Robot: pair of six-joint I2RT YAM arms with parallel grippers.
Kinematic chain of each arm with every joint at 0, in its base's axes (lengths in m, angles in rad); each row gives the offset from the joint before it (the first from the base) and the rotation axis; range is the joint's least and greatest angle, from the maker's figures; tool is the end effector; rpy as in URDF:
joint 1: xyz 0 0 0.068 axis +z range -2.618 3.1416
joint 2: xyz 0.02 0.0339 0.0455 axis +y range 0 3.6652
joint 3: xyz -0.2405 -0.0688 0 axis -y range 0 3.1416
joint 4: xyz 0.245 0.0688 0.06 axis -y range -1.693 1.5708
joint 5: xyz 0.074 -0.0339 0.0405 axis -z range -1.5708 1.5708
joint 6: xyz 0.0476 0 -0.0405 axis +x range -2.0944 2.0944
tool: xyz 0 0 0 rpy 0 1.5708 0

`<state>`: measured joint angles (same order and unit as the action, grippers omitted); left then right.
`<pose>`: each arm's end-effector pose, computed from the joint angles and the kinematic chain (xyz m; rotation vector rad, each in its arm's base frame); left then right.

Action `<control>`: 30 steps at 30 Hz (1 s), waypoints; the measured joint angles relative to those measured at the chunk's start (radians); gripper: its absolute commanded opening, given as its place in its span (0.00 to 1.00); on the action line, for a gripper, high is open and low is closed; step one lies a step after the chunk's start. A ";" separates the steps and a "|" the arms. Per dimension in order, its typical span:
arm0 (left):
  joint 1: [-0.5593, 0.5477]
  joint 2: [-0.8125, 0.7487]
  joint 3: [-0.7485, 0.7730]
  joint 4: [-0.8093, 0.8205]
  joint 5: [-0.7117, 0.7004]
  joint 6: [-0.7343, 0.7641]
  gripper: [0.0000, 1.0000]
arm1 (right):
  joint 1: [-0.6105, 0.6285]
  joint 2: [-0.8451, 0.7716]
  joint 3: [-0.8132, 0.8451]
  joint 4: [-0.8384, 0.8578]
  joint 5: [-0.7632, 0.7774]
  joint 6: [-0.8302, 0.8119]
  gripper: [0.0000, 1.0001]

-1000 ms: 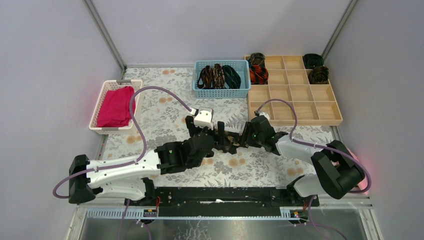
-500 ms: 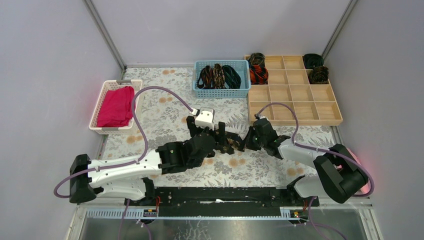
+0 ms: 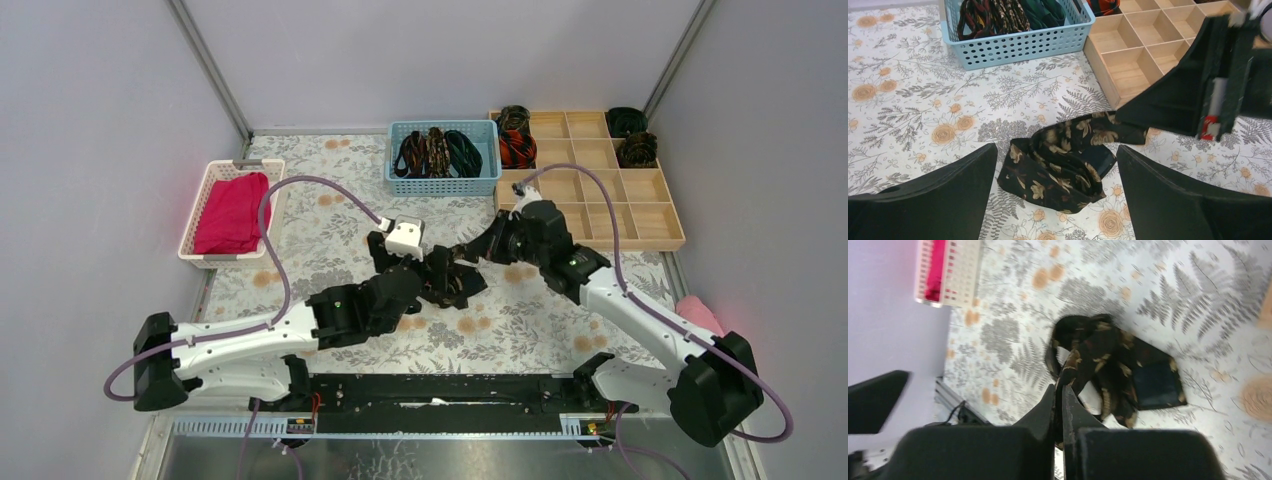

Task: Roll the ties
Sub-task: Flatten out the tie at the center of the board.

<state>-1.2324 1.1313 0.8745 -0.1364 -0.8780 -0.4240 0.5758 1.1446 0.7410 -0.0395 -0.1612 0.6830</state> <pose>0.1230 -0.2390 0.2869 0.1832 1.8194 -0.3044 0.2296 0.1582 0.2396 0.0055 2.1434 0.9366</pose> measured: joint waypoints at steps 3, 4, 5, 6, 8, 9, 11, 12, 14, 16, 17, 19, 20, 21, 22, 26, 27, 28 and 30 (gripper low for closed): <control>0.014 -0.040 -0.057 0.080 0.023 0.055 0.99 | 0.000 -0.006 0.075 -0.021 -0.033 -0.007 0.00; 0.020 -0.050 -0.074 0.105 0.033 0.070 0.99 | 0.000 -0.006 0.091 -0.027 -0.043 -0.008 0.00; 0.026 -0.059 -0.095 0.140 0.046 0.090 0.99 | 0.000 -0.006 0.108 -0.034 -0.051 -0.009 0.00; 0.031 -0.065 -0.113 0.169 0.055 0.107 0.99 | 0.000 -0.006 0.121 -0.039 -0.061 -0.009 0.00; 0.043 -0.071 -0.160 0.249 0.087 0.153 0.99 | 0.000 -0.002 0.158 -0.057 -0.081 -0.010 0.00; 0.048 -0.069 -0.176 0.280 0.101 0.173 0.99 | 0.000 0.003 0.179 -0.064 -0.093 -0.012 0.00; 0.060 -0.063 -0.199 0.333 0.132 0.209 0.99 | 0.000 0.011 0.217 -0.067 -0.113 -0.013 0.00; 0.066 -0.058 -0.204 0.356 0.146 0.223 0.99 | 0.000 0.014 0.234 -0.069 -0.123 -0.013 0.00; 0.082 -0.041 -0.212 0.414 0.182 0.256 0.99 | 0.000 0.016 0.261 -0.070 -0.141 -0.013 0.00; 0.092 -0.027 -0.215 0.453 0.203 0.276 0.99 | 0.000 0.016 0.285 -0.077 -0.154 -0.015 0.00; 0.097 -0.018 -0.216 0.475 0.214 0.287 0.99 | 0.000 0.016 0.294 -0.081 -0.159 -0.016 0.00; 0.101 -0.001 -0.215 0.502 0.225 0.304 0.99 | 0.000 0.016 0.309 -0.091 -0.173 -0.020 0.00; 0.101 0.006 -0.216 0.510 0.225 0.313 0.99 | 0.000 0.016 0.315 -0.095 -0.178 -0.023 0.00; 0.101 0.015 -0.215 0.519 0.224 0.326 0.99 | 0.000 0.016 0.323 -0.103 -0.182 -0.025 0.00; 0.101 0.029 -0.215 0.534 0.218 0.342 0.99 | 0.000 0.016 0.329 -0.108 -0.185 -0.028 0.00; 0.101 0.138 -0.177 0.549 0.158 0.422 0.99 | 0.000 0.015 0.364 -0.137 -0.200 -0.049 0.00; 0.101 0.159 -0.161 0.550 0.150 0.436 0.99 | 0.000 0.015 0.369 -0.142 -0.203 -0.051 0.00; 0.101 0.181 -0.145 0.559 0.139 0.451 0.99 | 0.000 0.015 0.371 -0.145 -0.209 -0.054 0.00; 0.101 0.203 -0.132 0.581 0.122 0.479 0.99 | 0.000 0.015 0.371 -0.147 -0.224 -0.057 0.00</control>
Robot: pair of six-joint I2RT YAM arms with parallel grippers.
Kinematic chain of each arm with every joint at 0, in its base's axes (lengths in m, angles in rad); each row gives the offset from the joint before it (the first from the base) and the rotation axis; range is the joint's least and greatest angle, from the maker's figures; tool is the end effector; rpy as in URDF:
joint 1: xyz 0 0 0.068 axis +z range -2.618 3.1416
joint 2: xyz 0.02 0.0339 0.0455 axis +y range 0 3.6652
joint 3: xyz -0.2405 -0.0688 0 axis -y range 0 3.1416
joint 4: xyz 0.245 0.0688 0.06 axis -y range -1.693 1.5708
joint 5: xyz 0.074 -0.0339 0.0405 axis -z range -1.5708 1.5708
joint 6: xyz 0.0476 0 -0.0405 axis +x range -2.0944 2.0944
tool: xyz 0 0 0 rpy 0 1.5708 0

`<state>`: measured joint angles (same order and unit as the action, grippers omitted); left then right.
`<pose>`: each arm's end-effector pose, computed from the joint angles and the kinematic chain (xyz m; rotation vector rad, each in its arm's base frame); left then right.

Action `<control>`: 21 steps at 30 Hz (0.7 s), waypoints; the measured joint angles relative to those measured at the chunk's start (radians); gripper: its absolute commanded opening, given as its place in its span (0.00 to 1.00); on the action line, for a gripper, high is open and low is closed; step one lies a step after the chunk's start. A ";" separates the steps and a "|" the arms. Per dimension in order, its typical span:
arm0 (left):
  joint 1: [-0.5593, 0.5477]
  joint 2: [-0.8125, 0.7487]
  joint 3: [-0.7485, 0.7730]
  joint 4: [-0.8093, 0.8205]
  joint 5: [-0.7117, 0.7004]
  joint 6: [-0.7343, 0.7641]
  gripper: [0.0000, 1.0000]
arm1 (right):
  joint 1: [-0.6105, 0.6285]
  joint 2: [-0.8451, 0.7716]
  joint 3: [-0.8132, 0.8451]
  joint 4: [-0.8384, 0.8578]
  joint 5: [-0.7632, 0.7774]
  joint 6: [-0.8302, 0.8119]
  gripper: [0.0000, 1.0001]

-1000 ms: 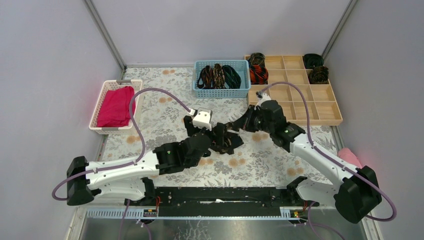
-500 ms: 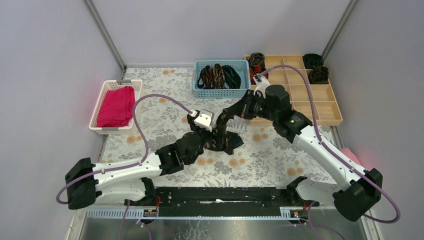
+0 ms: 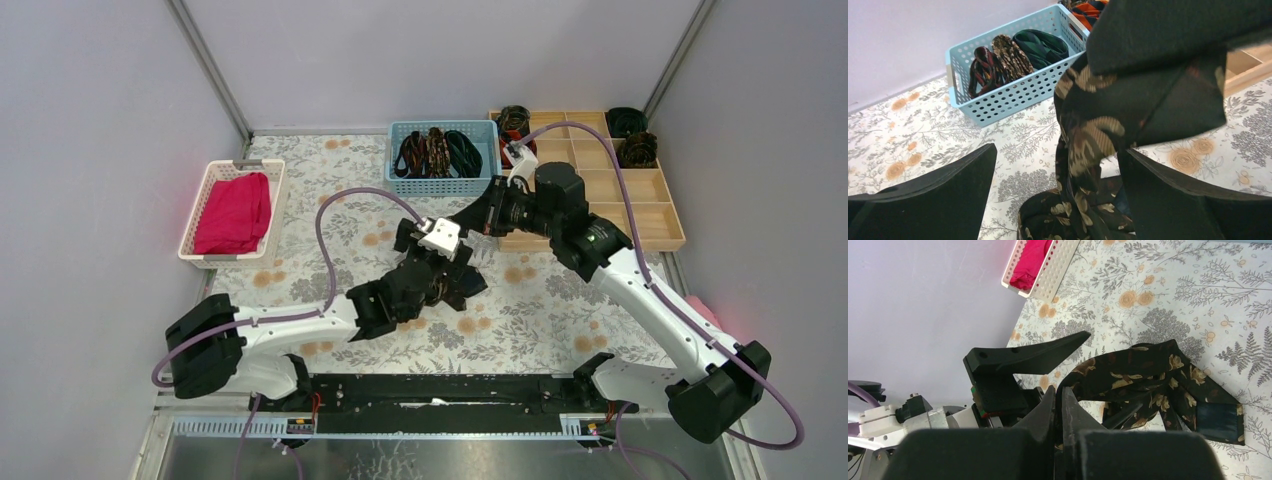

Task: Roll the ties
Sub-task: Flatten out the tie at the center of the board.

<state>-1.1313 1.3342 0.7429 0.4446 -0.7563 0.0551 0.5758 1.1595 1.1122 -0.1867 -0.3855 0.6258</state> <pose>0.1606 -0.2648 0.2447 0.4365 1.6221 -0.1608 0.2304 0.1709 0.3549 -0.2496 1.9404 1.1744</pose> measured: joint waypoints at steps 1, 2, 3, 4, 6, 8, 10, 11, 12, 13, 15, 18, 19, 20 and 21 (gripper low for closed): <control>0.000 0.008 0.002 0.015 -0.010 0.013 0.99 | 0.000 0.000 0.000 -0.005 -0.004 0.000 0.00; 0.001 0.015 0.005 0.029 -0.018 0.029 0.99 | 0.000 0.000 0.000 -0.010 -0.010 -0.001 0.00; 0.004 0.024 0.011 0.040 -0.024 0.042 0.99 | 0.000 0.000 0.000 -0.014 -0.019 -0.001 0.00; 0.007 0.030 0.016 0.047 -0.026 0.053 0.99 | 0.000 0.000 0.000 -0.015 -0.023 -0.001 0.00; 0.011 0.043 0.033 0.059 -0.028 0.072 0.99 | 0.000 0.000 0.000 -0.015 -0.029 -0.001 0.00; 0.021 0.057 0.053 0.076 -0.024 0.087 0.96 | 0.000 -0.001 0.000 -0.016 -0.031 -0.001 0.00; 0.034 0.065 0.066 0.084 -0.007 0.096 0.90 | 0.000 -0.005 0.000 -0.015 -0.038 0.000 0.00; 0.039 0.069 0.069 0.086 0.000 0.097 0.81 | 0.000 -0.010 0.000 -0.014 -0.042 0.000 0.00; 0.045 0.076 0.074 0.085 0.013 0.098 0.73 | 0.000 -0.018 0.000 -0.015 -0.043 0.000 0.00; 0.051 0.082 0.080 0.085 0.025 0.099 0.44 | -0.001 -0.024 0.000 -0.015 -0.043 0.000 0.00; 0.058 0.093 0.093 0.075 0.069 0.104 0.02 | -0.001 -0.040 0.000 -0.010 -0.040 0.000 0.00; 0.052 0.097 0.117 0.045 0.116 0.096 0.00 | -0.001 -0.047 0.003 0.012 -0.032 0.001 0.00; 0.052 0.097 0.122 0.038 0.122 0.093 0.00 | -0.002 -0.051 0.003 0.013 -0.028 0.002 0.00; 0.052 0.097 0.127 0.033 0.125 0.092 0.00 | -0.002 -0.055 0.003 0.014 -0.026 0.001 0.00; 0.052 0.095 0.129 0.031 0.130 0.092 0.00 | -0.002 -0.060 0.003 0.013 -0.025 0.001 0.05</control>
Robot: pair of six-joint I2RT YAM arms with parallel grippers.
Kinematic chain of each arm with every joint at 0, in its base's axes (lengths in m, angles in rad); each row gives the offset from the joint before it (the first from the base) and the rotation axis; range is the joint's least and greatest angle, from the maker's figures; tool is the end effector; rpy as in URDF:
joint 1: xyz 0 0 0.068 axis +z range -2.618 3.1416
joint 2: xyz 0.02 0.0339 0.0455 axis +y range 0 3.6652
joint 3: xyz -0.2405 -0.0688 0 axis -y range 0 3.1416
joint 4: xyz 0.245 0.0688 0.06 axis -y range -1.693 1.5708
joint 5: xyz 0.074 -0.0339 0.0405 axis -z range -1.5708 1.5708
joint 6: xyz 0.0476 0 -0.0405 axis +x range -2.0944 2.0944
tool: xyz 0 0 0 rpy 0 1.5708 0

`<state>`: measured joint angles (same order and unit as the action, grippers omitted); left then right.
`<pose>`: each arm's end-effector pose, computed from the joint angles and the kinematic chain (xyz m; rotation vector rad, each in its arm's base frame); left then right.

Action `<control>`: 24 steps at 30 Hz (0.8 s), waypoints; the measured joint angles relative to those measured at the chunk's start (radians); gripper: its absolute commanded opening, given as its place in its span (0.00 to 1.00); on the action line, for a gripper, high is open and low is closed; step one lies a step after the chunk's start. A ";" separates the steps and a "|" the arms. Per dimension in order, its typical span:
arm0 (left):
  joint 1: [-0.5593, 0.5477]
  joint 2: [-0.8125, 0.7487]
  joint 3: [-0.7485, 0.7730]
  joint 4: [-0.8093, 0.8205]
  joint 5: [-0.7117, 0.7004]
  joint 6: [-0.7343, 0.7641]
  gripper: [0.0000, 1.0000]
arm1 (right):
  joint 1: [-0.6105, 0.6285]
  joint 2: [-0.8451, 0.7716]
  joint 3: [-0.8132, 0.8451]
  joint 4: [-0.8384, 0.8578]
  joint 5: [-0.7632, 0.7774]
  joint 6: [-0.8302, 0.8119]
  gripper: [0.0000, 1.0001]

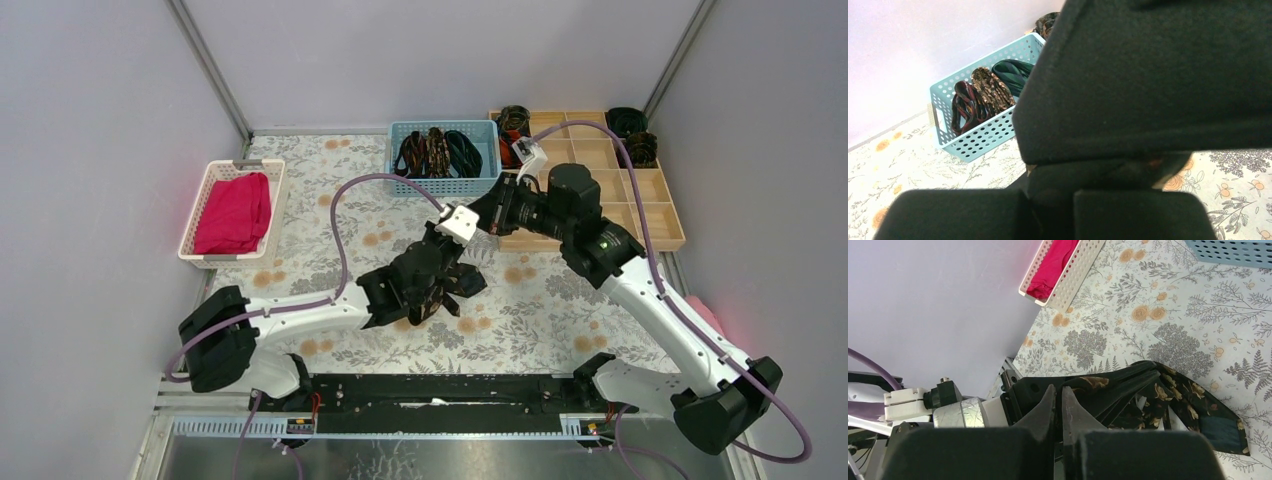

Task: Roll the ties
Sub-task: Flatten out the tie at the center of the board.

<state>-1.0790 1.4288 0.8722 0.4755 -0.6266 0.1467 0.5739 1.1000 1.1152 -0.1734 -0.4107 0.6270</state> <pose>0.1841 -0.2846 0.2640 0.5199 1.5555 -0.1964 0.2174 0.1632 0.3730 -0.2799 1.8608 1.2114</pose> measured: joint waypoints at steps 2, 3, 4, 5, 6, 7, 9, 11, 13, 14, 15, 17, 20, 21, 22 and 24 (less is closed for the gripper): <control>0.000 -0.008 0.000 -0.008 0.005 0.000 0.00 | 0.000 -0.003 0.000 0.002 0.000 0.000 0.27; 0.000 -0.015 0.001 -0.016 0.009 -0.001 0.00 | 0.000 -0.005 0.000 0.002 0.000 0.003 0.39; 0.000 -0.025 0.002 -0.031 0.010 -0.005 0.00 | 0.000 -0.008 0.000 0.002 0.003 0.004 0.50; 0.002 -0.039 0.003 -0.050 0.008 -0.012 0.00 | 0.000 -0.015 0.000 0.000 0.011 0.006 0.60; 0.006 -0.059 0.009 -0.076 0.000 -0.023 0.00 | 0.000 -0.030 -0.002 -0.002 0.031 0.000 0.65; 0.011 -0.078 0.022 -0.100 -0.007 -0.032 0.00 | 0.000 -0.049 -0.007 0.000 0.052 -0.001 0.71; 0.018 -0.112 0.056 -0.147 -0.019 -0.046 0.00 | 0.000 -0.097 -0.016 0.006 0.098 0.001 0.76; 0.021 -0.168 0.108 -0.187 -0.052 -0.062 0.00 | 0.000 -0.153 -0.024 0.002 0.160 -0.009 0.79; 0.021 -0.201 0.131 -0.200 -0.074 -0.064 0.00 | 0.000 -0.184 -0.031 -0.002 0.213 -0.020 0.78; 0.021 -0.224 0.143 -0.201 -0.092 -0.063 0.00 | 0.000 -0.191 -0.035 -0.003 0.235 -0.026 0.78; 0.021 -0.244 0.150 -0.203 -0.111 -0.062 0.00 | 0.000 -0.192 -0.045 -0.005 0.259 -0.033 0.77; 0.022 -0.281 0.154 -0.203 -0.152 -0.059 0.00 | 0.000 -0.181 -0.061 -0.010 0.274 -0.043 0.74; 0.027 -0.312 0.144 -0.207 -0.209 -0.055 0.00 | 0.000 -0.126 -0.117 -0.002 0.267 -0.057 0.64; 0.030 -0.319 0.134 -0.209 -0.227 -0.053 0.00 | 0.000 -0.094 -0.150 0.008 0.255 -0.060 0.64; 0.034 -0.323 0.123 -0.213 -0.243 -0.053 0.00 | 0.000 -0.059 -0.182 0.014 0.240 -0.063 0.64; 0.045 -0.328 0.104 -0.225 -0.272 -0.051 0.00 | 0.000 0.013 -0.251 0.029 0.214 -0.065 0.64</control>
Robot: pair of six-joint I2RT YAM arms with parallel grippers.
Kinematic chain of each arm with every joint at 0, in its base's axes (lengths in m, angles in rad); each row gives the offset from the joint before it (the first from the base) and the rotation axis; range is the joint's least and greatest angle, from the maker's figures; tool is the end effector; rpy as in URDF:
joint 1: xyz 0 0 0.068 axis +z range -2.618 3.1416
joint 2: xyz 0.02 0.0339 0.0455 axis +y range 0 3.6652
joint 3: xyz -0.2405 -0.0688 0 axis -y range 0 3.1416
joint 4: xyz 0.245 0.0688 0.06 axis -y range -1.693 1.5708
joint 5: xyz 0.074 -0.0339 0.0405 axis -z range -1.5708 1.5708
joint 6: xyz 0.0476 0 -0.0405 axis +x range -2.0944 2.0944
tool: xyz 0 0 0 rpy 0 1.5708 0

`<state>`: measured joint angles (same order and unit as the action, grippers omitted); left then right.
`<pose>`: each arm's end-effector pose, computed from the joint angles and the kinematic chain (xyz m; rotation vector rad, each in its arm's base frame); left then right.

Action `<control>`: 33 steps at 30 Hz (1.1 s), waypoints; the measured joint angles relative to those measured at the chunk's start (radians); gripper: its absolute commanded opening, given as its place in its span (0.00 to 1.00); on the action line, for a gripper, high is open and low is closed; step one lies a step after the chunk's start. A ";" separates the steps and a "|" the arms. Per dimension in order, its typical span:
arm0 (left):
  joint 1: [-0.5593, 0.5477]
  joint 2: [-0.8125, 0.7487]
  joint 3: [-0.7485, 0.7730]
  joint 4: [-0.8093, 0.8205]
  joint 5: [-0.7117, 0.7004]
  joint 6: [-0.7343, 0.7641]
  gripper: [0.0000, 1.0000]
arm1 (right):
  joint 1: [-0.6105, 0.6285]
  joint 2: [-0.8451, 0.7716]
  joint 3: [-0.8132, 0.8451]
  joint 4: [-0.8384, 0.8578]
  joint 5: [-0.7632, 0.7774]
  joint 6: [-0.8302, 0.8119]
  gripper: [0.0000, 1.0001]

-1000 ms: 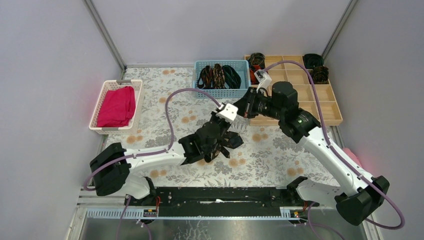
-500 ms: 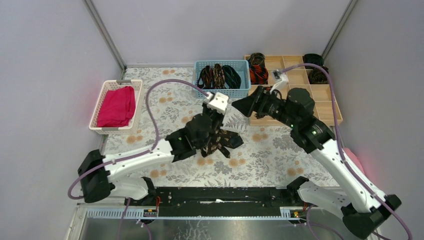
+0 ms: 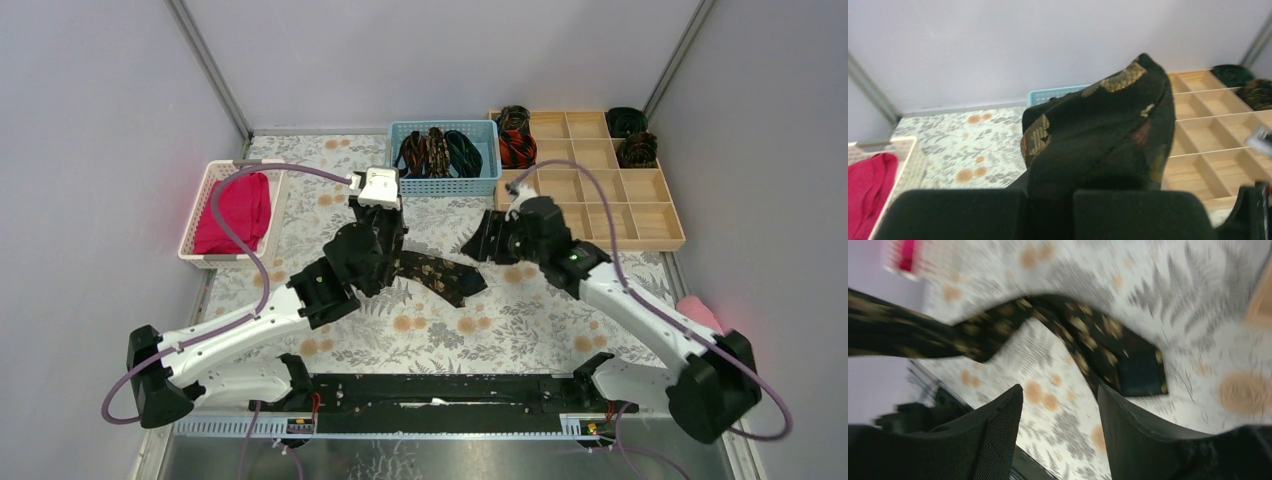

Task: Roll the ties
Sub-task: Flatten out the tie at the center of the board.

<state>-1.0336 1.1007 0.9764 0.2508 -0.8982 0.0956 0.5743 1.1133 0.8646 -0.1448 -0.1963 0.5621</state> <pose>0.1673 -0.2081 0.3702 0.0954 1.4900 -0.1090 0.2279 0.1585 0.2808 -0.1489 2.0719 0.9167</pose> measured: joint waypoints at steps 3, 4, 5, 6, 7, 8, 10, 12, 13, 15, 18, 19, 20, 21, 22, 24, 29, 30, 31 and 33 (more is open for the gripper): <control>0.030 -0.008 -0.026 -0.022 -0.025 0.000 0.00 | 0.002 0.089 -0.095 0.001 -0.024 -0.002 0.64; 0.044 -0.014 -0.036 -0.029 -0.028 0.000 0.00 | 0.003 0.109 -0.114 0.001 -0.027 -0.004 0.63; 0.059 -0.021 -0.044 -0.033 -0.031 -0.002 0.00 | 0.003 0.131 -0.134 0.001 -0.027 -0.006 0.64; 0.070 -0.027 -0.049 -0.037 -0.032 -0.005 0.00 | 0.004 0.146 -0.142 0.001 -0.026 -0.008 0.64; 0.087 -0.035 -0.055 -0.039 -0.032 -0.008 0.00 | 0.004 0.160 -0.145 0.004 -0.022 -0.011 0.64; 0.099 -0.043 -0.060 -0.042 -0.031 -0.012 0.00 | 0.004 0.174 -0.145 0.012 -0.014 -0.013 0.64; 0.123 -0.059 -0.069 -0.051 -0.027 -0.022 0.00 | 0.005 0.209 -0.146 0.046 -0.002 -0.017 0.64; 0.140 -0.071 -0.074 -0.059 -0.024 -0.031 0.00 | 0.005 0.246 -0.150 0.080 0.003 -0.018 0.64; 0.145 -0.074 -0.077 -0.063 -0.024 -0.034 0.00 | 0.005 0.266 -0.155 0.100 0.005 -0.017 0.64; 0.154 -0.078 -0.082 -0.069 -0.021 -0.039 0.00 | 0.006 0.308 -0.169 0.136 0.020 -0.016 0.63; 0.166 -0.079 -0.088 -0.074 -0.011 -0.042 0.00 | 0.006 0.352 -0.180 0.158 0.031 -0.016 0.63; 0.167 -0.079 -0.090 -0.075 -0.007 -0.042 0.00 | 0.006 0.364 -0.180 0.161 0.034 -0.018 0.64; 0.171 -0.079 -0.090 -0.076 -0.003 -0.041 0.00 | 0.006 0.374 -0.177 0.161 0.041 -0.020 0.64; 0.174 -0.080 -0.091 -0.077 -0.001 -0.042 0.00 | 0.006 0.383 -0.169 0.157 0.050 -0.024 0.64; 0.180 -0.082 -0.091 -0.077 0.001 -0.042 0.00 | 0.006 0.392 -0.156 0.152 0.060 -0.029 0.63; 0.189 -0.091 -0.091 -0.080 0.008 -0.043 0.00 | 0.006 0.416 -0.106 0.129 0.084 -0.040 0.60; 0.205 -0.105 -0.073 -0.083 0.034 -0.043 0.00 | 0.006 0.512 0.034 0.113 0.128 -0.058 0.40; 0.206 -0.104 -0.066 -0.083 0.038 -0.042 0.00 | 0.006 0.527 0.041 0.113 0.127 -0.061 0.40; 0.206 -0.102 -0.058 -0.083 0.042 -0.040 0.00 | 0.006 0.542 0.044 0.113 0.126 -0.063 0.40; 0.209 -0.099 -0.047 -0.081 0.048 -0.038 0.00 | 0.006 0.576 0.045 0.110 0.125 -0.062 0.41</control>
<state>-0.8249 1.0016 0.9291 0.1699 -0.8505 0.0574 0.5808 1.6894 0.9096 -0.0345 -0.0715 0.5003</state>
